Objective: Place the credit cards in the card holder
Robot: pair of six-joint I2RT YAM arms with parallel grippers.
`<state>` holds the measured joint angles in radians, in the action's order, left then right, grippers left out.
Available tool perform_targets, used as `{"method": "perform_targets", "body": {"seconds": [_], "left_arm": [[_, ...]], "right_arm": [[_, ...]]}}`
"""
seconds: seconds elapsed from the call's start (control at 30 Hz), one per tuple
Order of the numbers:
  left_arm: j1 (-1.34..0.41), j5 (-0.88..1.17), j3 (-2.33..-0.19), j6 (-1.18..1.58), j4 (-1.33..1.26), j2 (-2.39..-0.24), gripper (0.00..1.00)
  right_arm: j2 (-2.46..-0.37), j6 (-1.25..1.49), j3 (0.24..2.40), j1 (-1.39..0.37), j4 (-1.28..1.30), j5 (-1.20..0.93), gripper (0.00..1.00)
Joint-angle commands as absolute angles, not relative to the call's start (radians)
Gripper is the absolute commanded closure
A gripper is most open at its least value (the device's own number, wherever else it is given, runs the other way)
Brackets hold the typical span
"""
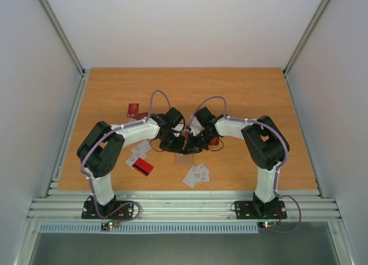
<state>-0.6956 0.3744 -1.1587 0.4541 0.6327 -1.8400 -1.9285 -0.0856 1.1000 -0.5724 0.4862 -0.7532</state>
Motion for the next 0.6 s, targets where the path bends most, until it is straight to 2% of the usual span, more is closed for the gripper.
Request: {"method": "perform_targets", "body": {"seconds": [0.0,0.17,0.57], "left_arm": [[-0.728,0.388,-1.136,0.419,0.669,-1.881,0.95],[-0.732,0.426,-1.124,0.399,0.676,-1.897,1.00],[-0.780,0.394,-1.026,0.421,0.660,-1.952,1.00]], "right_arm": [[-1.957,-0.103,1.060,-0.581,0.535,-0.668,0.99],[-1.959,-0.104,1.054,-0.581,0.534,-0.660,0.99],[-1.954,-0.090,1.015,-0.581,0.512,-0.643,0.99]]}}
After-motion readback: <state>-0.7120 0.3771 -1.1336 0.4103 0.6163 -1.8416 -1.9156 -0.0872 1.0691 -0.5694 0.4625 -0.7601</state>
